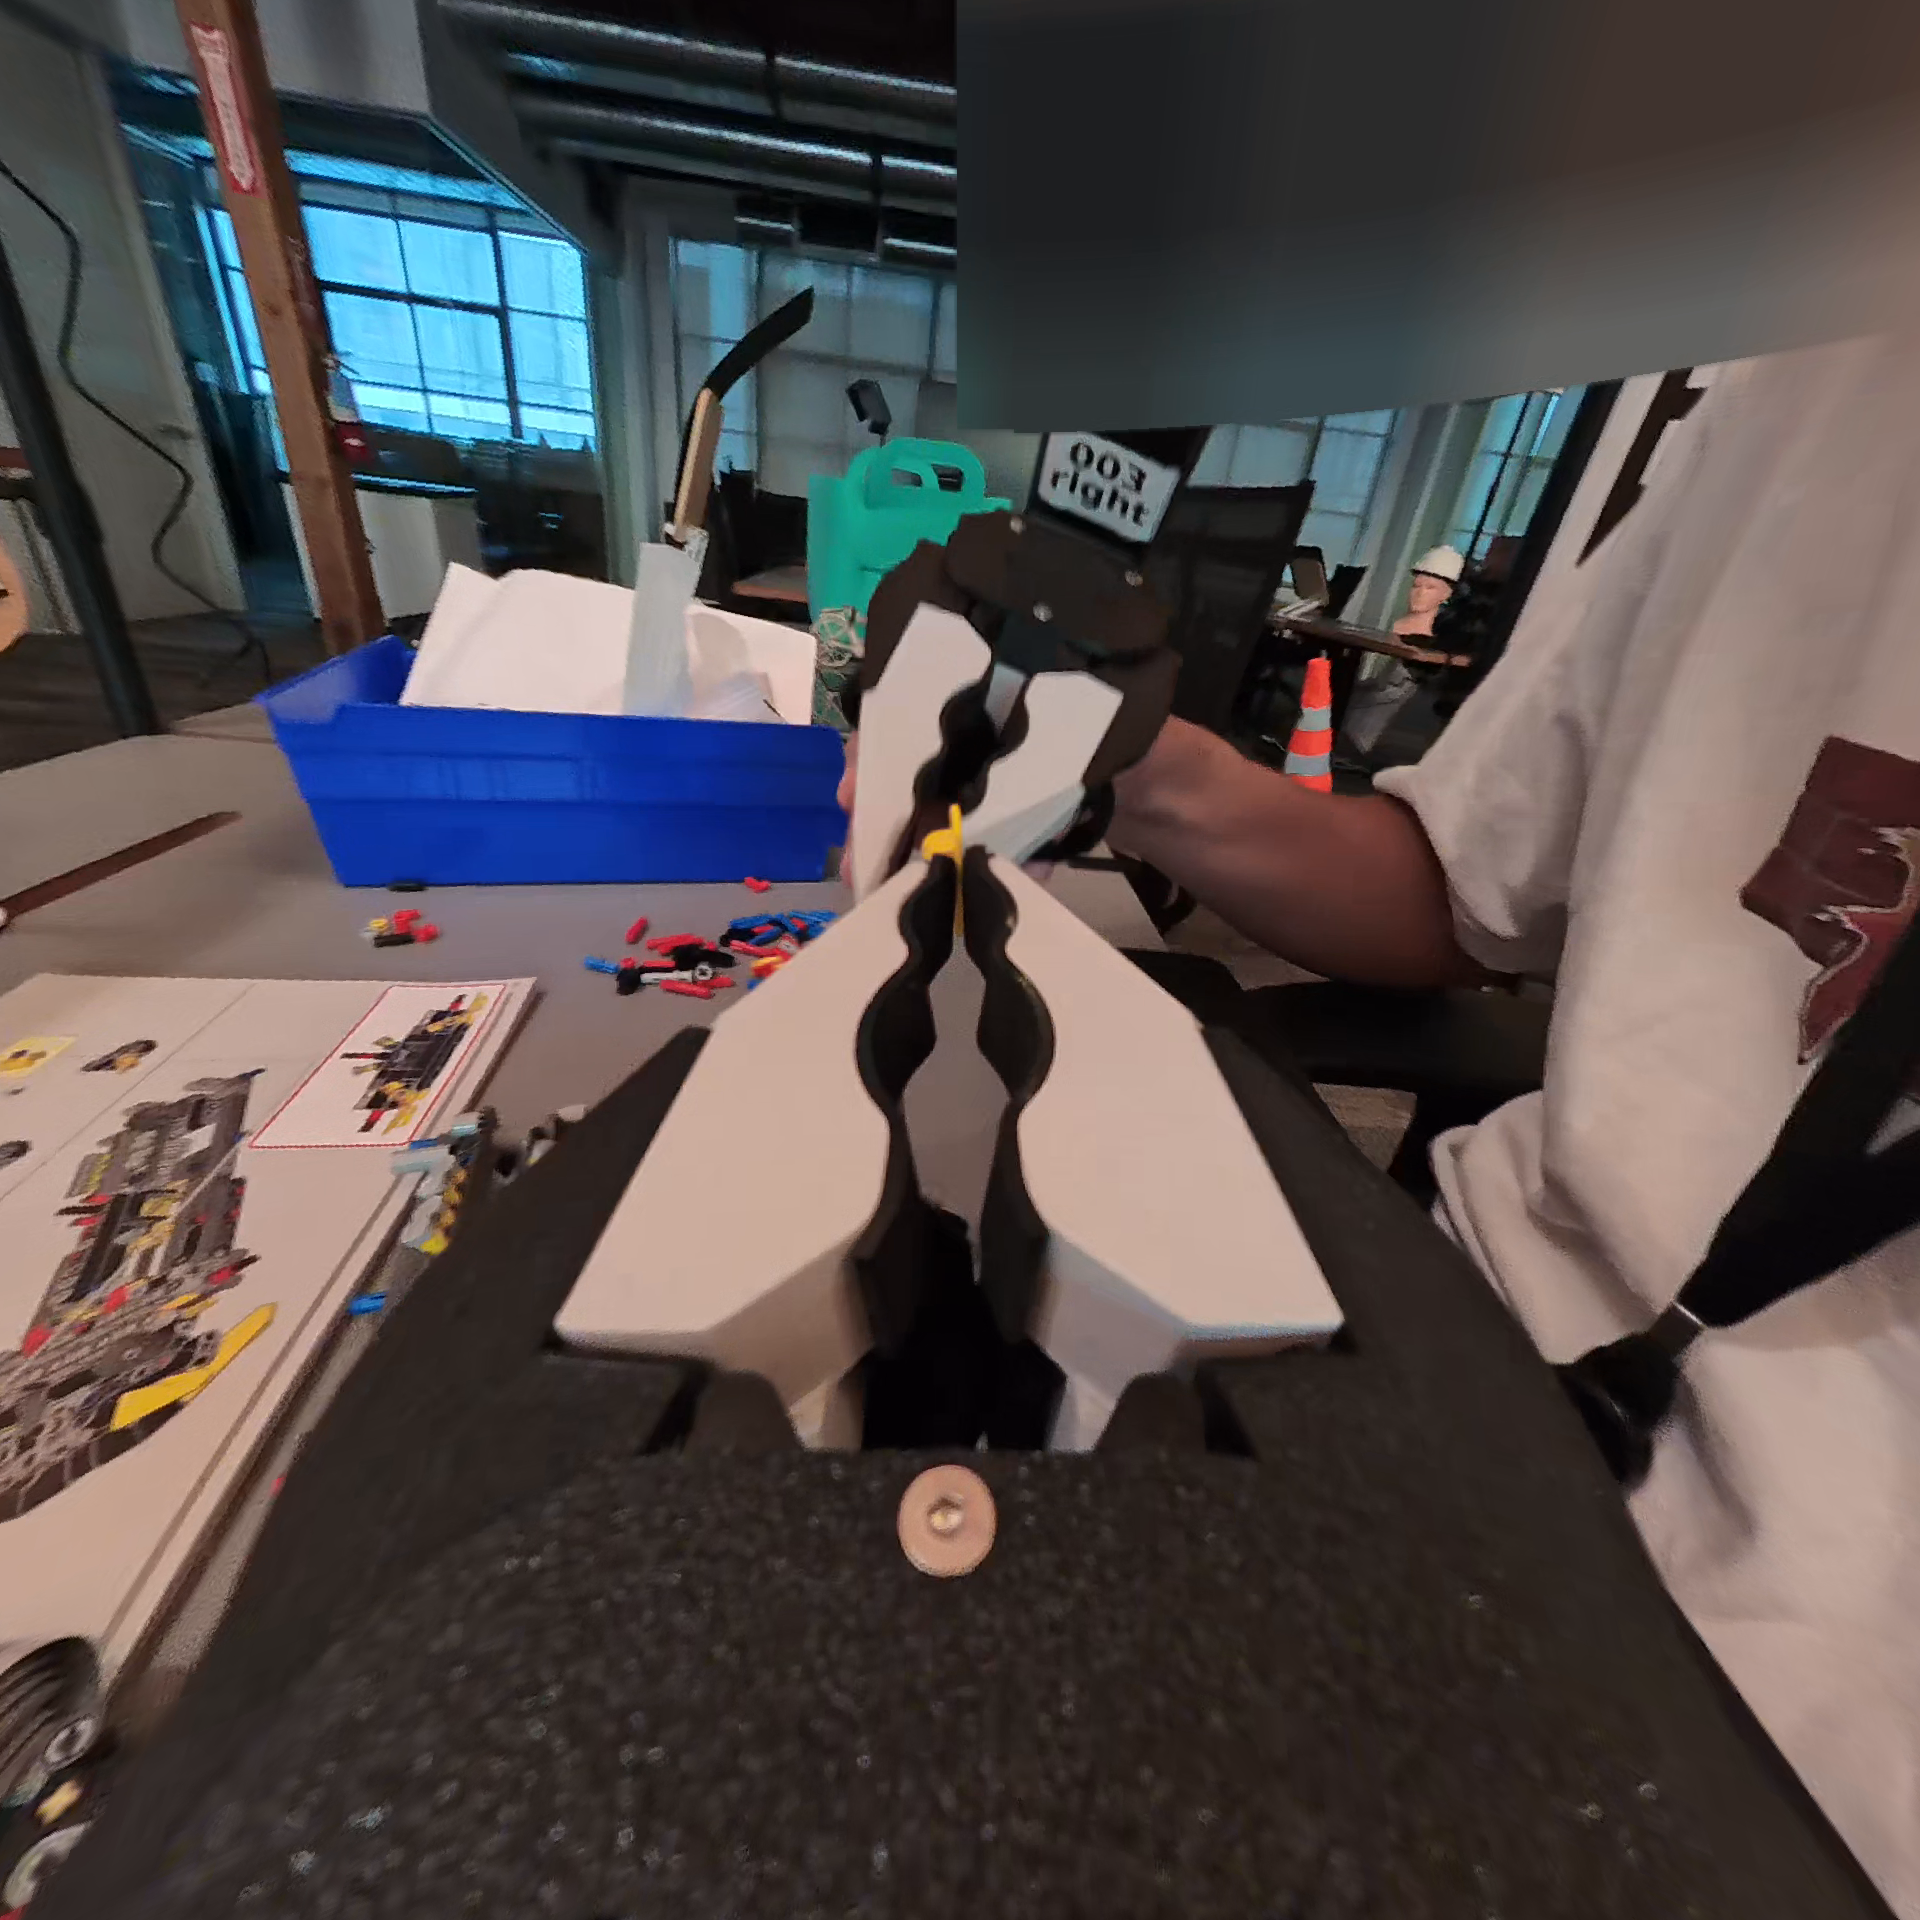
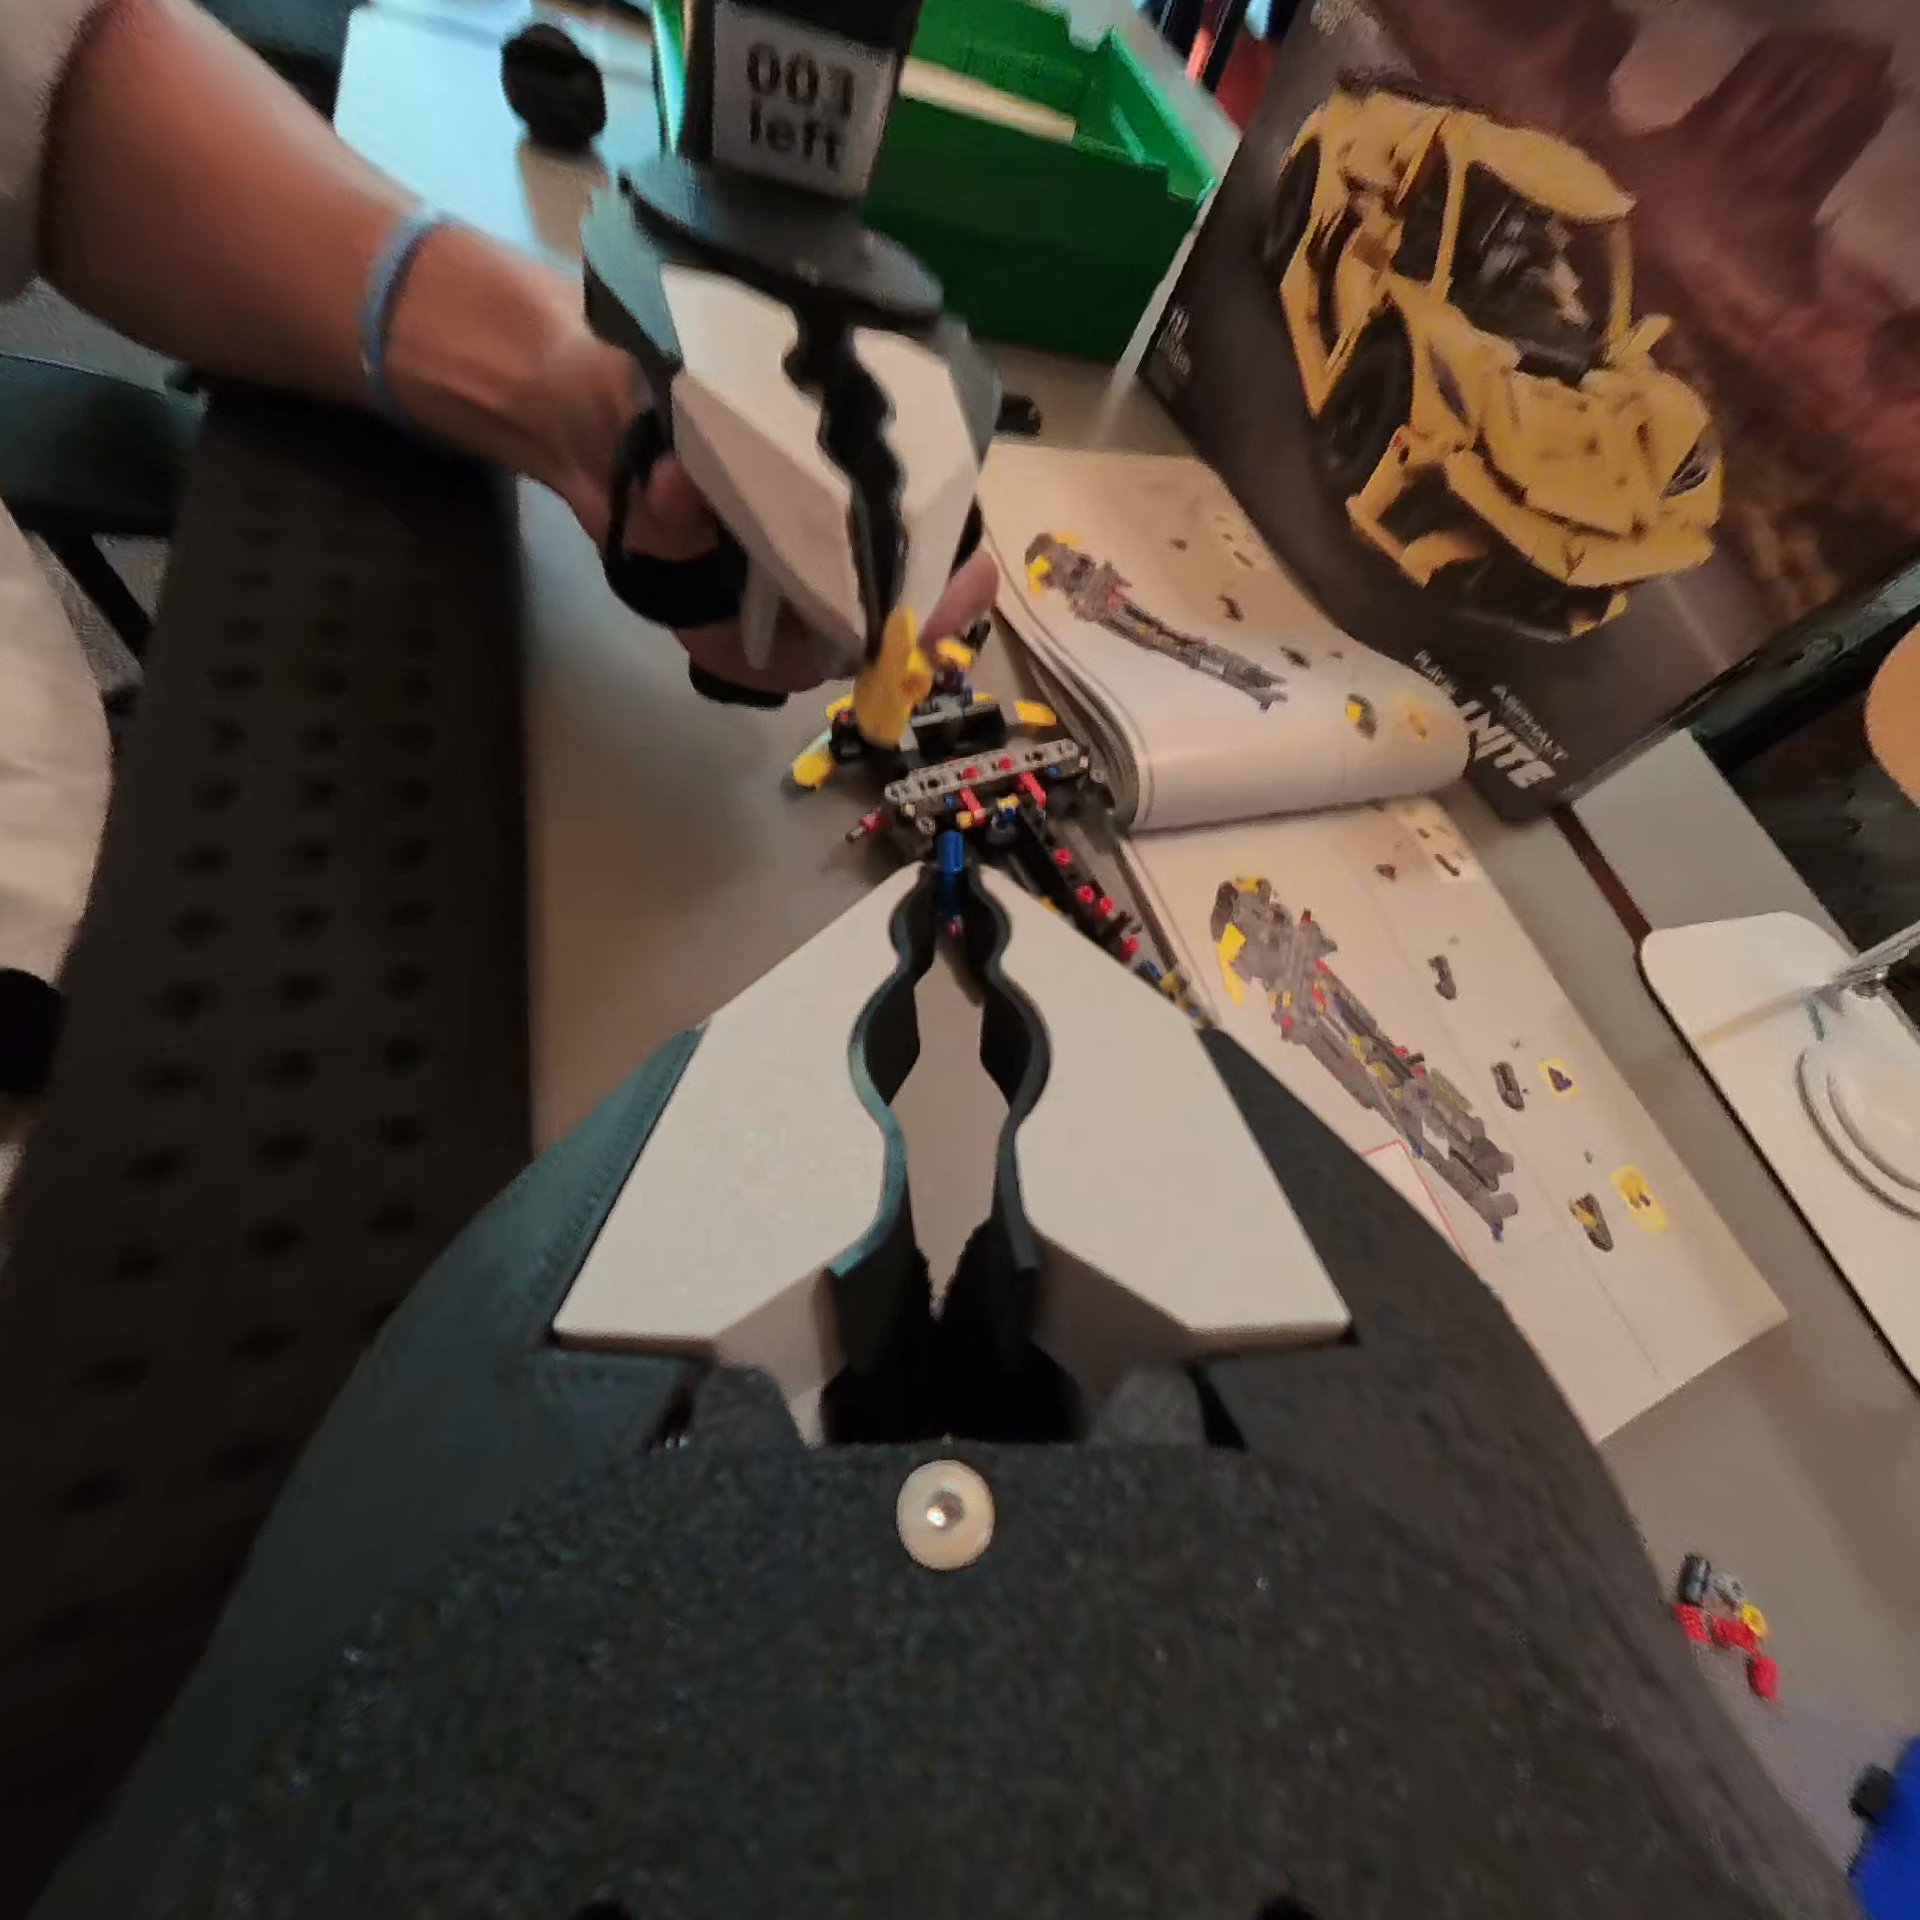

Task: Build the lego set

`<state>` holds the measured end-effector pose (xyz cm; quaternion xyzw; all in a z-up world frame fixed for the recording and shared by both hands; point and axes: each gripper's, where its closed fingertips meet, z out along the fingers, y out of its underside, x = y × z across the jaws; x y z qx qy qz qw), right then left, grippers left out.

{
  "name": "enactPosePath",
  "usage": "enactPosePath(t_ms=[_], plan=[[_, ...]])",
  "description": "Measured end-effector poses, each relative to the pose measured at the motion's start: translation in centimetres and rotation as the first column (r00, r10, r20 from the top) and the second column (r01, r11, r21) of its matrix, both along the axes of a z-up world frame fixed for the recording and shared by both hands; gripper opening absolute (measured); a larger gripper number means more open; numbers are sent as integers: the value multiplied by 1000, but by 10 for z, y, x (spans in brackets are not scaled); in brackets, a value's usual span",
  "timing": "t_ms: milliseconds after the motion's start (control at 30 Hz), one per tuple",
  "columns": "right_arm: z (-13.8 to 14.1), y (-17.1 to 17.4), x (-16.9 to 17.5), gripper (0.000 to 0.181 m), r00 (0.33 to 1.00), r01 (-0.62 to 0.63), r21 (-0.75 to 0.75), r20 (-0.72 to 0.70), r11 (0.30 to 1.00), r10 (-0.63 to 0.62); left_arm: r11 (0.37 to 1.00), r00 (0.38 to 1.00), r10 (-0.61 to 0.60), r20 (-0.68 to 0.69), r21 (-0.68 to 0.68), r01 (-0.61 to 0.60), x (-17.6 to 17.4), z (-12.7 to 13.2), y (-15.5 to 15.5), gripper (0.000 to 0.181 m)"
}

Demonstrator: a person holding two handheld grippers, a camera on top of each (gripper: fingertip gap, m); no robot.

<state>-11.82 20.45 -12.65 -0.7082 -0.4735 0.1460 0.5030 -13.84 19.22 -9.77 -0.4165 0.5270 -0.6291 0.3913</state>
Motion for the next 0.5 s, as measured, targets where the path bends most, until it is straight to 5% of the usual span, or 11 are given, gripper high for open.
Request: enactPosePath(t_ms=[233, 500], plan=[[19, -21, -6, 3, 992, -69, -21, -111, 997, 67, 998, 998, -66, 7, 19, 65, -1, -4, -13, 0], [8, -27, -11, 3, 993, -105, -62, -61, 993, 101, 992, 994, -95, -54, 72, 99, 2, -17, -20, 0]])
